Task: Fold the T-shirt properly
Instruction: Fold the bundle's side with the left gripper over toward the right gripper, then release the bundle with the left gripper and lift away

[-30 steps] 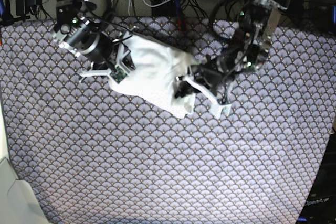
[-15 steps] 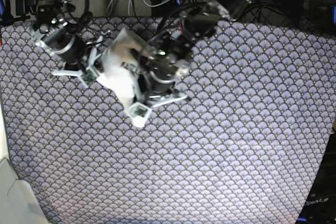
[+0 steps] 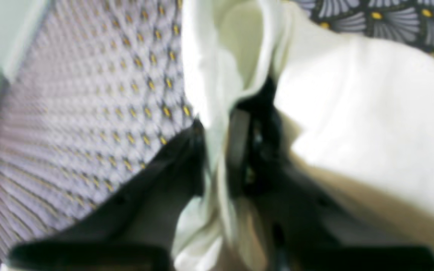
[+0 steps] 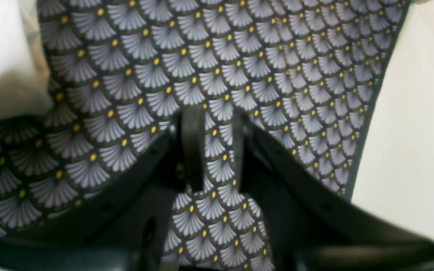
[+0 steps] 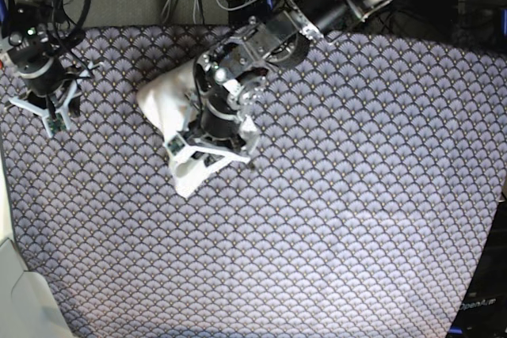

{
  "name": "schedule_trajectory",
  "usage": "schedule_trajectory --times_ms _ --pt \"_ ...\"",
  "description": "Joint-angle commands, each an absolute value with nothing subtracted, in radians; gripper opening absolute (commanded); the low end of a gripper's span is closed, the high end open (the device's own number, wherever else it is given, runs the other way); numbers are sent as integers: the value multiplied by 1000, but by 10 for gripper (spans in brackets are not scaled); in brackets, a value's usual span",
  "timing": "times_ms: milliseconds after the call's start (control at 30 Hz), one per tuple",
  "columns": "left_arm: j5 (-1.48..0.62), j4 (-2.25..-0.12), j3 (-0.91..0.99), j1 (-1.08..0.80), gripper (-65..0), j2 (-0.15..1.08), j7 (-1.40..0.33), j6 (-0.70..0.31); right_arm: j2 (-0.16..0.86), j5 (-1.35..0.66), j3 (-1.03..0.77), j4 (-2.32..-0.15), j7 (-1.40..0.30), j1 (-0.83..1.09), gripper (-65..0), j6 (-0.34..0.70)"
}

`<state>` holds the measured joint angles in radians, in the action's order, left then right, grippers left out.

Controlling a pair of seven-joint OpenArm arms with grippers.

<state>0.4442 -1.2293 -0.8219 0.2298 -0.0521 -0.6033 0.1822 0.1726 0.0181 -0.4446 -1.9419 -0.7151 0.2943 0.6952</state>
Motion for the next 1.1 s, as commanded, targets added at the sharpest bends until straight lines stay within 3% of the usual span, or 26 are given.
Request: schedule_trajectory --times_ms 0,600,1067 --pt "478 -1239 -840 260 -645 -68 -576 196 182 7 -449 -1959 -696 291 -506 698" --pt "547 -1112 -1096 349 -646 -13 -572 200 177 7 -443 -1957 -696 305 -506 698" --pt "607 -1124 -1092 349 -636 -22 -576 202 177 7 -443 -1957 -696 303 -504 698"
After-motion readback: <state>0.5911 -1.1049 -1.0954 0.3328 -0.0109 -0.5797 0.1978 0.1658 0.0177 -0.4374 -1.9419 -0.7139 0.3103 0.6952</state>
